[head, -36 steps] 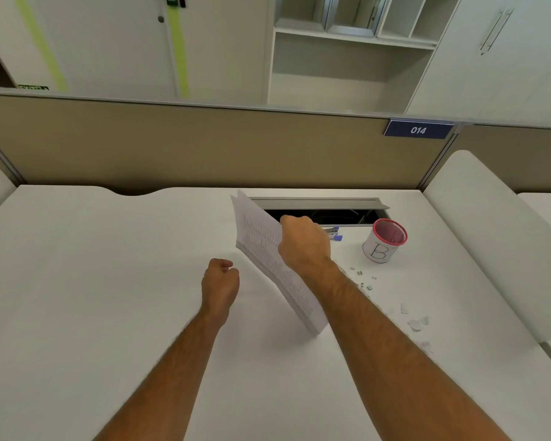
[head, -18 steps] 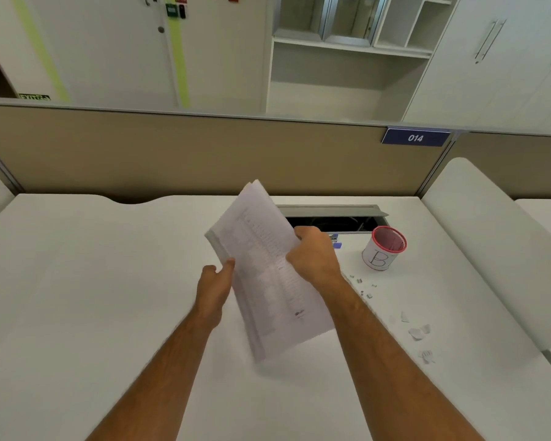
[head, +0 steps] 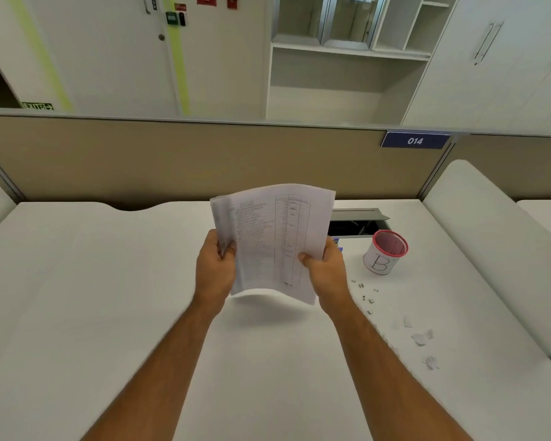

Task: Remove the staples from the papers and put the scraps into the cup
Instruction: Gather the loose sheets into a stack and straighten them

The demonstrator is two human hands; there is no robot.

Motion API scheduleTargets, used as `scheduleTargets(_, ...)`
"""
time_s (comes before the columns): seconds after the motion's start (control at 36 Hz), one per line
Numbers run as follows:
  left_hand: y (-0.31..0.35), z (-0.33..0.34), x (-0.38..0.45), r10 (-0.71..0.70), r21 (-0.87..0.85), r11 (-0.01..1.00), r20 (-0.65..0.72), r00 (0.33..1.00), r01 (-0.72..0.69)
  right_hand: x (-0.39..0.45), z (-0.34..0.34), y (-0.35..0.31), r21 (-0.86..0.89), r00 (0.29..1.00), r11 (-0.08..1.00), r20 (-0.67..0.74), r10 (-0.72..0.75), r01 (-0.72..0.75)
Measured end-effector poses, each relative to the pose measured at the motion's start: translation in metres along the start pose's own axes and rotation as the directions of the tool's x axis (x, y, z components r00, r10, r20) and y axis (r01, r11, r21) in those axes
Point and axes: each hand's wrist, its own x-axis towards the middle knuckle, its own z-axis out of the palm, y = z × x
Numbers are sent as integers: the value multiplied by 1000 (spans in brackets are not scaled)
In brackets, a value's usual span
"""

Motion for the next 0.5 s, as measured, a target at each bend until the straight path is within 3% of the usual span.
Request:
scheduleTargets(0.19,-16,6,-16,-21,43,999,-2,1000,21,-6,1,26,43,997,997,-21,71,-70)
scheduleTargets(0.39,-17,5,-12,-25,109,994,-23,999,27,1,-8,34,14,999,999,-8,34,-34)
scheduleTargets(0.5,-20,4,-11,-127,91,988,-6,992,127,5,-14,36,-8,998,998,6,64,-64)
